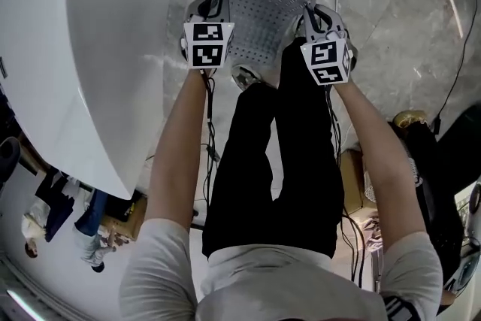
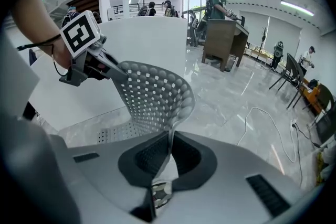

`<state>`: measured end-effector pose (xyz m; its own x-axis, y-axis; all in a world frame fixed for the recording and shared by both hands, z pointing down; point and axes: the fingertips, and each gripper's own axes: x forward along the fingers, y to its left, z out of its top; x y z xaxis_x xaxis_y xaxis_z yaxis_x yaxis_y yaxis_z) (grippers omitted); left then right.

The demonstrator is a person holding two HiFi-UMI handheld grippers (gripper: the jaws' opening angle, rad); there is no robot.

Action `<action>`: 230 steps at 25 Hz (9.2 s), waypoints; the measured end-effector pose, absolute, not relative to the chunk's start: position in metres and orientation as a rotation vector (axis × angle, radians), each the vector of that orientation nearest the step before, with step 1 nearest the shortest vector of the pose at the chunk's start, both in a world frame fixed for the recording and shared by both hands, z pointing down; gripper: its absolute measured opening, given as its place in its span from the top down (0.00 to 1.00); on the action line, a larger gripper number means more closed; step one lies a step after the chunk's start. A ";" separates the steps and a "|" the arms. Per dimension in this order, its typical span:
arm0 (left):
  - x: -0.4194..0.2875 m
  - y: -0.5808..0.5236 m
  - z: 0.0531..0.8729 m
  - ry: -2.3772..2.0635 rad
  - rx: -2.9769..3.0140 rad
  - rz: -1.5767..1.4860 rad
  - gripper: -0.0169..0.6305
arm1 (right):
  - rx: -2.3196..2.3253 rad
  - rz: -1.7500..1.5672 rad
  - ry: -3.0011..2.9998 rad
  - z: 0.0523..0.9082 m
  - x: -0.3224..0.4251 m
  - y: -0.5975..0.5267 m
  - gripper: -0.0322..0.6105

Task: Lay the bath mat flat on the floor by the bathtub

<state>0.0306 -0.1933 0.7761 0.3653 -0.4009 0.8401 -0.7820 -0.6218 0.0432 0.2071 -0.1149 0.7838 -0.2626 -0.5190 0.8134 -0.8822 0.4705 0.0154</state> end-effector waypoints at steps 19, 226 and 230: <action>0.045 -0.232 0.837 -1.175 2.084 1.000 0.93 | 1.164 0.596 -1.960 0.850 0.240 -0.145 0.92; -0.012 -0.010 0.209 -1.457 2.423 0.407 0.95 | 1.514 0.124 -2.376 0.165 0.074 -0.017 0.94; 0.007 0.017 0.181 -1.517 2.445 0.404 0.95 | 1.519 0.084 -2.432 0.140 0.085 0.009 0.94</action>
